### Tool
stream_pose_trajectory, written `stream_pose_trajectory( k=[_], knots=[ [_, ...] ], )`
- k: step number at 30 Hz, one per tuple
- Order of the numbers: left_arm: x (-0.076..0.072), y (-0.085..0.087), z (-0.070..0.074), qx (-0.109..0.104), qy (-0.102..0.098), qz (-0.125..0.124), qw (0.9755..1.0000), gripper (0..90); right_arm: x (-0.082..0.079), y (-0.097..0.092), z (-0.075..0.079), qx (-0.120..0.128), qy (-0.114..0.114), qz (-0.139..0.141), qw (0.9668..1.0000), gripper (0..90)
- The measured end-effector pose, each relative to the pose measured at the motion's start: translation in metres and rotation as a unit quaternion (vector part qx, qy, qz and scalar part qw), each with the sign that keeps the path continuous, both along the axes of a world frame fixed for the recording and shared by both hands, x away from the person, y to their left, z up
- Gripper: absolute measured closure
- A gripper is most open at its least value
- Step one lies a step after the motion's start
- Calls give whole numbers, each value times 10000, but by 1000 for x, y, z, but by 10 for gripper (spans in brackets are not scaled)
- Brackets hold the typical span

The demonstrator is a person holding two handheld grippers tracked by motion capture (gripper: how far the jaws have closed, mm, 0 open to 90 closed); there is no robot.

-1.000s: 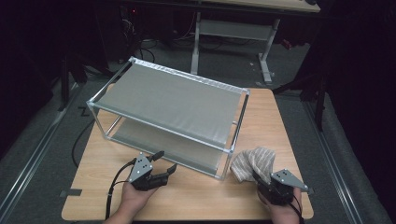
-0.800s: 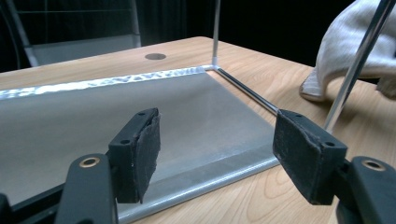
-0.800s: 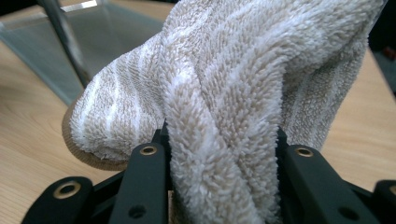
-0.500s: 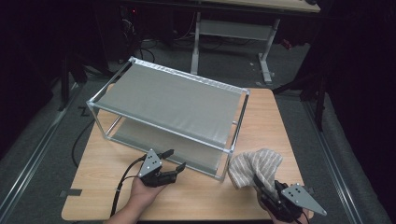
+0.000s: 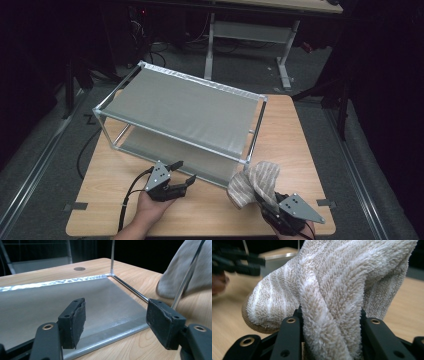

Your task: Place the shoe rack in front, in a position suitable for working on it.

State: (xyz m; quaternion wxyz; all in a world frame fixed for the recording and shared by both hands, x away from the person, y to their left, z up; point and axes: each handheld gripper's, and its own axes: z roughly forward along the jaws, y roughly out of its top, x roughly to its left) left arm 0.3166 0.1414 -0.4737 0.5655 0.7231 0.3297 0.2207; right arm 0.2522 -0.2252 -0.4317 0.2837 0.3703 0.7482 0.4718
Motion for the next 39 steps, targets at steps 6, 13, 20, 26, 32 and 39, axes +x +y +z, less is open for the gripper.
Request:
stream_pose_trajectory(
  k=[6, 13, 20, 26, 32, 39],
  knots=[
    [-6, 10, -1, -9, -49, 103, 9999, 323, 20, 2, -18, -126, 521, 119, 9985, 627],
    [-9, 12, -2, 41, -59, 64, 10000, 323, 29, 4, -32, -286, 857, 120, 9958, 628],
    [-7, 7, -3, 33, -58, -1, 10000, 323, 34, 10, -50, -771, 1306, 46, 9884, 629],
    [-5, 2, -4, 48, -32, -82, 10000, 323, 35, 12, -58, -965, 1458, -30, 9846, 628],
    [-4, -1, -5, 94, -29, -155, 9998, 323, 33, 11, -55, -844, 1328, -31, 9875, 628],
    [-4, -1, -5, 124, -27, -141, 9998, 319, 25, 6, -38, -525, 864, -60, 9949, 629]
  ],
)
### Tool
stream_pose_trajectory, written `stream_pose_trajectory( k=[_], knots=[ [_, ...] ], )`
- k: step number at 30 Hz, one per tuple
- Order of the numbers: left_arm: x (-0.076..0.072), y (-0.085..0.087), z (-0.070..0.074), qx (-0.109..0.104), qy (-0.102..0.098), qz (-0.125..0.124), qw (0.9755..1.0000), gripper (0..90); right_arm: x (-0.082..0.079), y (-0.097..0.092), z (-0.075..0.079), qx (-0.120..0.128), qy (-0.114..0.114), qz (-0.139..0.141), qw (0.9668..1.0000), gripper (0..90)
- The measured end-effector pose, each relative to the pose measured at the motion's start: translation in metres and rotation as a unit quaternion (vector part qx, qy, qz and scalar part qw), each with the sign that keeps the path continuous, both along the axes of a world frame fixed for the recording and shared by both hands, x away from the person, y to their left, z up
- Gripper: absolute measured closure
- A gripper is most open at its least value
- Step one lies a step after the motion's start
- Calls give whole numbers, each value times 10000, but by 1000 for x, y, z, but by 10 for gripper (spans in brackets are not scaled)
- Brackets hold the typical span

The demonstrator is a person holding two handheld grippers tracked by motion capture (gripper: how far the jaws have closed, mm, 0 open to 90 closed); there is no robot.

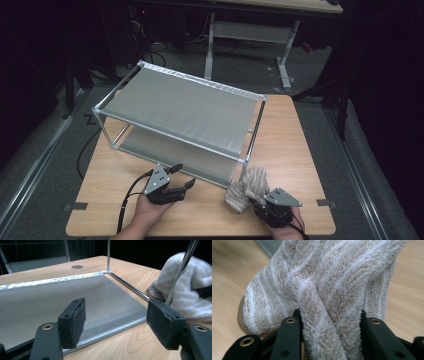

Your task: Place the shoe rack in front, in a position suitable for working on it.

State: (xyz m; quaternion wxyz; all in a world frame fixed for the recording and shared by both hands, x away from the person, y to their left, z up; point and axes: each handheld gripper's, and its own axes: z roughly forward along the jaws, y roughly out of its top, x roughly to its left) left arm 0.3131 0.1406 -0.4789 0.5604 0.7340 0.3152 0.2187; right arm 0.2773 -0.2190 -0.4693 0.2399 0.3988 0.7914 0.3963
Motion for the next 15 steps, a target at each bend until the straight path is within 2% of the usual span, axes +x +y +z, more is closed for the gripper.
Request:
stream_pose_trajectory(
  k=[5, 9, 15],
  knots=[
    [-1, 1, -1, 29, 12, 11, 10000, 315, -6, -2, 17, 280, -458, -14, 9986, 626],
    [-3, 4, -2, 34, 13, 57, 10000, 314, -9, -3, 31, 566, -789, -50, 9953, 625],
    [-5, 9, -2, 18, 23, 125, 9999, 312, -14, -4, 52, 996, -1294, -103, 9865, 625]
  ],
)
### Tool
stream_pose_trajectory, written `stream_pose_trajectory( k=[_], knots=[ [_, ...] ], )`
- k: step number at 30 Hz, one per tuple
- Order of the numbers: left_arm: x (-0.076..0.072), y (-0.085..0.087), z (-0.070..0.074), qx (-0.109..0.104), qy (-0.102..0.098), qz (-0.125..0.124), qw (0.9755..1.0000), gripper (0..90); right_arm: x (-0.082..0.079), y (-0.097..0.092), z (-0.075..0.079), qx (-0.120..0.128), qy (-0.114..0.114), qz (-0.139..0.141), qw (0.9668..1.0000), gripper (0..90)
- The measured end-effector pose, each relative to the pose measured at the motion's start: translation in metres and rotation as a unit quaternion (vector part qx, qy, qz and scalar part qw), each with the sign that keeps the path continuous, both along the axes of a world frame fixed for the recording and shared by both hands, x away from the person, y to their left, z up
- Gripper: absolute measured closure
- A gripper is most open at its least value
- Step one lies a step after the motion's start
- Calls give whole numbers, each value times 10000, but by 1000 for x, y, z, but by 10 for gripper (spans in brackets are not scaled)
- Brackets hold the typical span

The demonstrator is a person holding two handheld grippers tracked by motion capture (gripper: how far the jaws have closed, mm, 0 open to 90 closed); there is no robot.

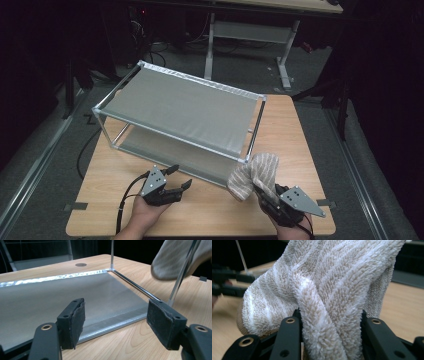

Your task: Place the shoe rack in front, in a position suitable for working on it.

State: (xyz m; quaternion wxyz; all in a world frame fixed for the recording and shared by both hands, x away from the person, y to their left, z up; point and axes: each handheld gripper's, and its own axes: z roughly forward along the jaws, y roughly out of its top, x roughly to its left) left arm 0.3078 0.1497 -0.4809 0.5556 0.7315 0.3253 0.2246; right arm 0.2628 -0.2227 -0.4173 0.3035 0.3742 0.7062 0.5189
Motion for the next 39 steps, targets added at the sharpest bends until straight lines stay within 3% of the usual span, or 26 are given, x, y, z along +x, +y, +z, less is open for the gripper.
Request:
stream_pose_trajectory(
  k=[2, 5, 14, 20, 27, 33, 39],
  knots=[
    [-1, 2, 0, -7, 5, 15, 10000, 313, 0, 1, 4, 28, -78, -14, 10000, 625],
    [-2, 4, 1, -22, -9, 47, 10000, 312, 3, 3, 1, -60, -16, 27, 10000, 625],
    [-1, 1, 1, -21, -20, -1, 10000, 312, 14, 9, -29, -601, 590, 45, 9964, 626],
    [1, -3, 1, -8, -28, -66, 10000, 312, 21, 9, -50, -923, 1091, 96, 9897, 625],
    [3, -7, 1, -29, -50, -122, 9999, 312, 27, 10, -72, -1574, 1627, 49, 9740, 615],
    [4, -10, 2, -29, -52, -169, 9998, 312, 27, -1, -71, -1545, 1660, -294, 9735, 613],
    [3, -11, 2, -1, -66, -184, 9998, 312, 28, -25, -58, -1196, 1297, -912, 9801, 613]
  ],
)
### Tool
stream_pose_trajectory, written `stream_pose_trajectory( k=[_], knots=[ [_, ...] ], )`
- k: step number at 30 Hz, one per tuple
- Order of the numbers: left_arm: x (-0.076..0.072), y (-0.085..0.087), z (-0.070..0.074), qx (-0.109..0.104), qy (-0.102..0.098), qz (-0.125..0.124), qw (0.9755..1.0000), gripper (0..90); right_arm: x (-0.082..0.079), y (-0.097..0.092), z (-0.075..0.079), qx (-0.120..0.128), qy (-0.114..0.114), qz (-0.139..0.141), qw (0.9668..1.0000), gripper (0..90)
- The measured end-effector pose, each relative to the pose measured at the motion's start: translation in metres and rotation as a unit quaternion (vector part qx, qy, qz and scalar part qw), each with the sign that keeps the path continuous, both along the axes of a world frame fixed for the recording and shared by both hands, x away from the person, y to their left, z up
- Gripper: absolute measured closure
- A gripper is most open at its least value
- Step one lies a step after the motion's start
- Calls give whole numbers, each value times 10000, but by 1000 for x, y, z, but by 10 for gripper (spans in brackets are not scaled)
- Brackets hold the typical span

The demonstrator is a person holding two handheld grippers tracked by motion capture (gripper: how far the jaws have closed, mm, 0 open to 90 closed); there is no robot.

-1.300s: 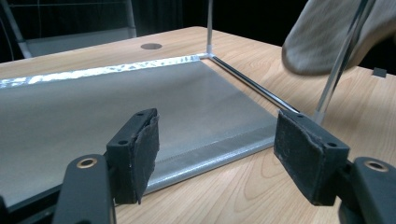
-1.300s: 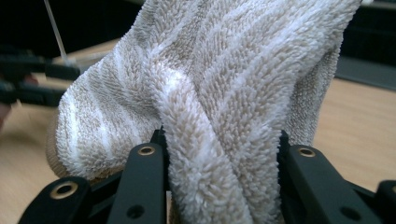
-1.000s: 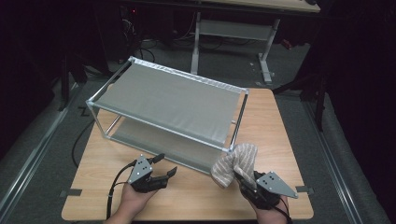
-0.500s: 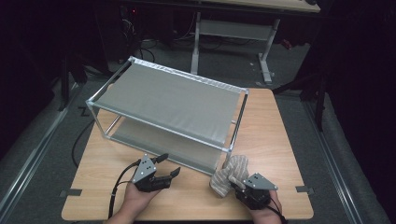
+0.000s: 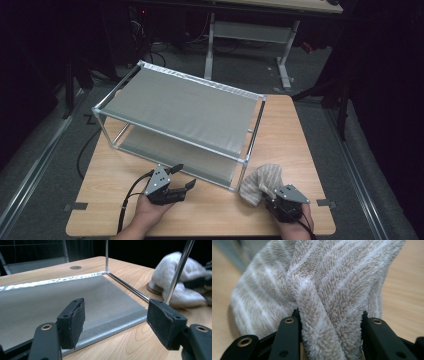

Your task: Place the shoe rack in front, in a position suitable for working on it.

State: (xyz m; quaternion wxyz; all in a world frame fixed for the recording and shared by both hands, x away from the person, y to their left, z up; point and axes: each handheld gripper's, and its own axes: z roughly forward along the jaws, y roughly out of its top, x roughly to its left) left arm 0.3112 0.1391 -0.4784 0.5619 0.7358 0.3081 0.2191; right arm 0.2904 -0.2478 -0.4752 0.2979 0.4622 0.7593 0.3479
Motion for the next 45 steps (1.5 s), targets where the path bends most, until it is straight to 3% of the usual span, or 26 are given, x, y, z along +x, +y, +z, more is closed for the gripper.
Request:
stream_pose_trajectory(
  k=[5, 8, 18, 22, 25, 28, 38, 45],
  knots=[
    [-2, 3, -1, 46, 24, 38, 10000, 310, 2, -13, 9, 193, -381, -496, 9979, 612],
    [-7, 8, -1, 76, 29, 88, 9999, 308, 8, -13, 9, 255, -397, -520, 9975, 611],
    [-19, 32, -1, 4, 67, 423, 9991, 309, 33, 27, -2, 356, -137, 201, 9991, 610],
    [-21, 35, -2, 3, 72, 453, 9989, 308, 36, 42, -9, 303, 96, 552, 9980, 610],
    [-21, 36, -1, -15, 69, 456, 9989, 309, 36, 47, -11, 260, 145, 710, 9970, 610],
    [-20, 35, -1, -8, 75, 433, 9990, 309, 34, 45, -7, 529, 141, 701, 9960, 612],
    [-16, 26, -1, 34, 60, 300, 9995, 309, 15, 33, 15, 910, -310, 628, 9934, 613],
    [-15, 24, -1, 19, 59, 261, 9996, 309, 2, 24, 39, 1256, -798, 637, 9868, 613]
  ],
)
